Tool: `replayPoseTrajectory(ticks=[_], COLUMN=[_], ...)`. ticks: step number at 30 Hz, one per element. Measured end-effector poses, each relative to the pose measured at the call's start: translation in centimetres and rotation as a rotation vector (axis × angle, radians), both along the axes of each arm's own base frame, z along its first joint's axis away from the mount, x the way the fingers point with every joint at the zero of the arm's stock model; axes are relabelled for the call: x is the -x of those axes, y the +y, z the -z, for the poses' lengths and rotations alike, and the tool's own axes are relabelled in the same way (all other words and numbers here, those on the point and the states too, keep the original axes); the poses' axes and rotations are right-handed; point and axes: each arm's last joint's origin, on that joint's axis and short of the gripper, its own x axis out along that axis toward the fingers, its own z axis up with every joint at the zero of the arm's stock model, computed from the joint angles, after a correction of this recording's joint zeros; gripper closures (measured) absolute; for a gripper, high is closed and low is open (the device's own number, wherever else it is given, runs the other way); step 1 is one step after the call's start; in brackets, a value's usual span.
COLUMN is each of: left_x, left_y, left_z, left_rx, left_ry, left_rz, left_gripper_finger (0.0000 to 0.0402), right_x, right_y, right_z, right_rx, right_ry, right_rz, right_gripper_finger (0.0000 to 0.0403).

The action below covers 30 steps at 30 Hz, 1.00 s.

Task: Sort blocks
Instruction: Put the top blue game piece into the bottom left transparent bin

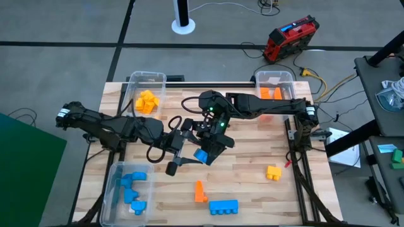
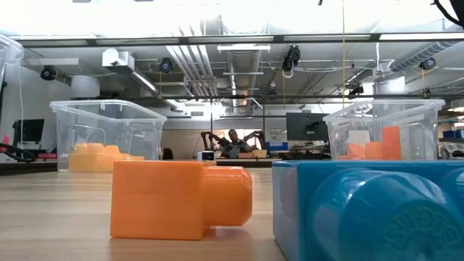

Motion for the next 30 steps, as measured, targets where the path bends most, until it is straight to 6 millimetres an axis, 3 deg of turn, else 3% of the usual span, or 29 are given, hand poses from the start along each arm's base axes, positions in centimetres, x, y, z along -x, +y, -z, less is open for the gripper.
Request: replayPoseTrajectory(ticks=[6, 14, 18, 30], left_x=[0.0, 0.0, 0.0, 1.5], left_y=[0.0, -0.1, -0.1, -0.1], left_z=[0.0, 0.0, 0.0, -0.6], left_rx=[0.0, 0.006, 0.004, 0.057], left_ry=[0.0, 0.001, 0.001, 0.038], left_rz=[0.001, 0.019, 0.02, -0.134], left_gripper_finger=[0.0179, 0.0256, 0.0267, 0.0145], right_x=[0.0, 0.1, 0.0, 0.1], right_y=[0.0, 0.1, 0.1, -0.8], right_z=[0.0, 0.0, 0.0, 0.5], right_rx=[0.0, -0.011, -0.01, 0.001], right_ry=[-0.004, -0.01, -0.017, 0.027], right_rz=[-0.004, -0.028, -0.034, -0.002], right_gripper_finger=[0.0149, 0.0141, 0.0148, 0.0149])
